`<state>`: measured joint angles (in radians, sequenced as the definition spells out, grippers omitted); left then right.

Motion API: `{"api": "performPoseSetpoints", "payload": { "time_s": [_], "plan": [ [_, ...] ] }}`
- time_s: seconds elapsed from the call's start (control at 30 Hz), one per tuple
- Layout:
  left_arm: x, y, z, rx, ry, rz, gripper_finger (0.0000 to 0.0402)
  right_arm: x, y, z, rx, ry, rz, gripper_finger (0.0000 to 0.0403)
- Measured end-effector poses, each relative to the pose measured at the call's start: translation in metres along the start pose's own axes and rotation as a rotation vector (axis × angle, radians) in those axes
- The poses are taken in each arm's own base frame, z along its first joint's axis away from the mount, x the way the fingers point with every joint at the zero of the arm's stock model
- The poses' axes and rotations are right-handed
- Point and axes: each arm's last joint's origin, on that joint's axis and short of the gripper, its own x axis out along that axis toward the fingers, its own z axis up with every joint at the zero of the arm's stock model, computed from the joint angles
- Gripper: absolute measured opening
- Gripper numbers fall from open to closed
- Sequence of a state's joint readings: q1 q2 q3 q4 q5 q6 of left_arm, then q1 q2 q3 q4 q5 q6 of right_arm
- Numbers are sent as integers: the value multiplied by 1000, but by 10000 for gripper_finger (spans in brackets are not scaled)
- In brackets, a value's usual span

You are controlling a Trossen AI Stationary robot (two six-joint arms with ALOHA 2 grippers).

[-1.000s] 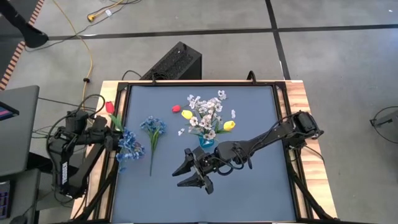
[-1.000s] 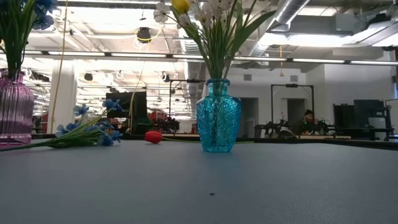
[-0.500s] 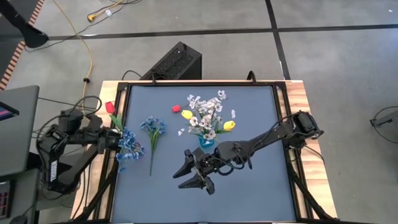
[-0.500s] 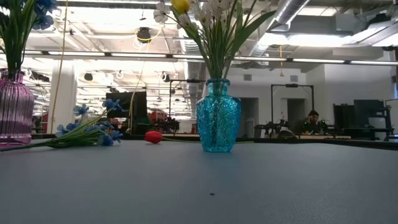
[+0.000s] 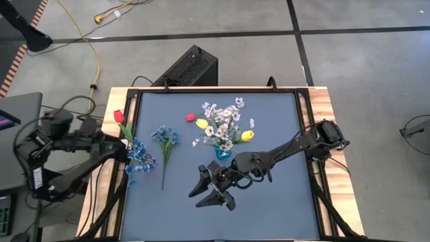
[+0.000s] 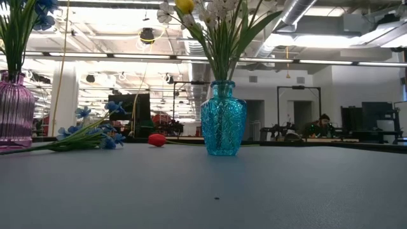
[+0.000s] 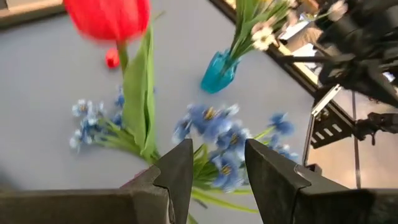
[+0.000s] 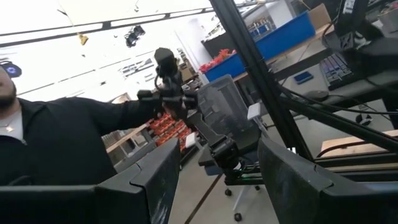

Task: Sort flowers into vase by color
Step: Put the red tulip into the purple vase

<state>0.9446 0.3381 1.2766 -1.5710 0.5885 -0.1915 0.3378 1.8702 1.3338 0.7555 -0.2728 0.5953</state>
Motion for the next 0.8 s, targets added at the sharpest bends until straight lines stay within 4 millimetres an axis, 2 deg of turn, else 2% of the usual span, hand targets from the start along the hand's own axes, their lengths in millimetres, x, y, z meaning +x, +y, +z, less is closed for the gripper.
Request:
{"api": "performPoseSetpoints", "payload": {
  "time_s": [0.2,0.33,0.5,0.63,0.8],
  "plan": [
    [-22,-18,30,105,-72,50,132,1,3,-2,9,2,5,243],
    [-30,-26,53,231,-129,94,132,1,3,-1,16,-1,1,243],
    [-23,-28,83,399,-254,80,132,1,1,-1,7,-27,-40,243],
    [-10,-24,96,443,-284,24,132,1,0,0,2,-56,-95,243],
    [5,-19,107,445,-260,-91,132,1,-4,-14,57,2,-259,243]
  ]
}}
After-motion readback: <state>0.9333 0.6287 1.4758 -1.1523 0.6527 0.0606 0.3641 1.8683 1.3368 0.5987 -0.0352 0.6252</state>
